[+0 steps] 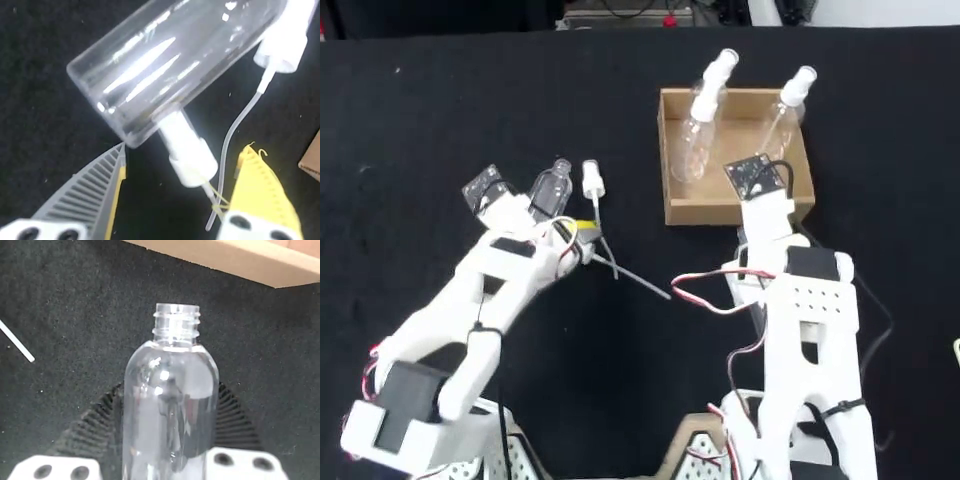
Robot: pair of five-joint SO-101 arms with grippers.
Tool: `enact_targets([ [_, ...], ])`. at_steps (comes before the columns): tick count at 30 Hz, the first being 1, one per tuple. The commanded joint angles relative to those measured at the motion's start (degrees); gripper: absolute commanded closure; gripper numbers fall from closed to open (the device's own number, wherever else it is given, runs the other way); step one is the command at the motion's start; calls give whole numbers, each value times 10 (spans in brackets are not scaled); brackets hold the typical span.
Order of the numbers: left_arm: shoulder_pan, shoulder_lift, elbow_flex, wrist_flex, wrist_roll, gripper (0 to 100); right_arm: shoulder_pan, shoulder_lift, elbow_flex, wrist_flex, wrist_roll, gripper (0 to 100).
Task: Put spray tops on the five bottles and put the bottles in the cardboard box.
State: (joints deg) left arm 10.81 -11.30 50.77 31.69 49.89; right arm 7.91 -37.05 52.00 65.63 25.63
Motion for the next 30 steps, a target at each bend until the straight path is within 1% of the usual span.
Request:
enact_targets([
  [1, -5, 23, -62, -10, 6, 662, 6, -21, -2, -11, 5, 821],
  [8, -2, 72, -87, -10, 6, 670, 7, -21, -2, -11, 5, 821],
  [10, -3, 78, -87, -10, 6, 727, 7, -21, -2, -11, 5, 821],
  [14, -2, 78, -87, -9, 3, 884, 7, -21, -2, -11, 5, 821],
  [16, -1, 78, -83, -9, -2, 914, 7, -21, -2, -11, 5, 821],
  [18, 0, 78, -82, 4, -22, 912, 7, -21, -2, -11, 4, 821],
  [21, 0, 76, -98, 55, -35, 912, 7, -21, -2, -11, 4, 821],
  [23, -4, 76, -116, 113, -54, 914, 7, -21, -2, -11, 2, 821],
  [26, -8, 76, -160, 222, -97, 915, 5, -21, -2, -11, 1, 821],
  [30, -34, 76, -250, 389, -187, 913, 4, -19, -2, -11, 1, 821],
])
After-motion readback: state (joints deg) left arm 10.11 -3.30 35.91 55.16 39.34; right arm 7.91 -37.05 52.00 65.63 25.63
